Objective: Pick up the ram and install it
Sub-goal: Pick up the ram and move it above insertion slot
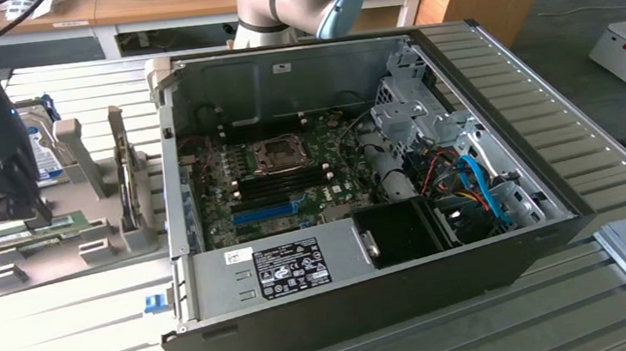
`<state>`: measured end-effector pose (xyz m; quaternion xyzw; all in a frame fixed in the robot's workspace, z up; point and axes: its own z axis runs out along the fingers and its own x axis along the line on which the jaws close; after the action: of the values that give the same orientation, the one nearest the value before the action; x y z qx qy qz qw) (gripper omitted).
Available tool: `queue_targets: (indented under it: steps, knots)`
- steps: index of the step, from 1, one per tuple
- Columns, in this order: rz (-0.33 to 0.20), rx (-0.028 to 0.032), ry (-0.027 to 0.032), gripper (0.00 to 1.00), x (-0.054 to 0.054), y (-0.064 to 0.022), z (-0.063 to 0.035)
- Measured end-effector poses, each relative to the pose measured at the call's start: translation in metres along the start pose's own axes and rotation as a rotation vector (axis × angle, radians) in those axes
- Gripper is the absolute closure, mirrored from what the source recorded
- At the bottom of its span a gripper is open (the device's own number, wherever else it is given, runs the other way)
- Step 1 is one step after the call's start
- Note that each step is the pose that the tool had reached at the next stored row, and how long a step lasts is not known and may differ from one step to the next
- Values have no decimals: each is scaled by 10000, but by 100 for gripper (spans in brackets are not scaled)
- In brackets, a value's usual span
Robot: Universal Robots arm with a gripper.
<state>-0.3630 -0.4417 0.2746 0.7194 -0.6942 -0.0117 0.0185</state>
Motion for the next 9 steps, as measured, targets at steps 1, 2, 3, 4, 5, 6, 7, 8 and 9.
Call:
queue_targets:
  steps: [1,2,3,4,5,6,7,8,9]
  knots:
    - [20,0,-1,88,0,0,-21]
    - [40,-1,-1,88,0,1,-41]
    - [60,-1,-2,88,0,1,-61]
    - [78,-2,-2,88,1,2,-78]
    - [99,-2,-4,88,1,2,-93]
    - [121,-1,-5,88,1,3,-110]
    - [142,-2,-6,88,1,4,-131]
    - [163,-1,-7,88,1,5,-153]
    - [180,-2,-7,88,2,5,-177]
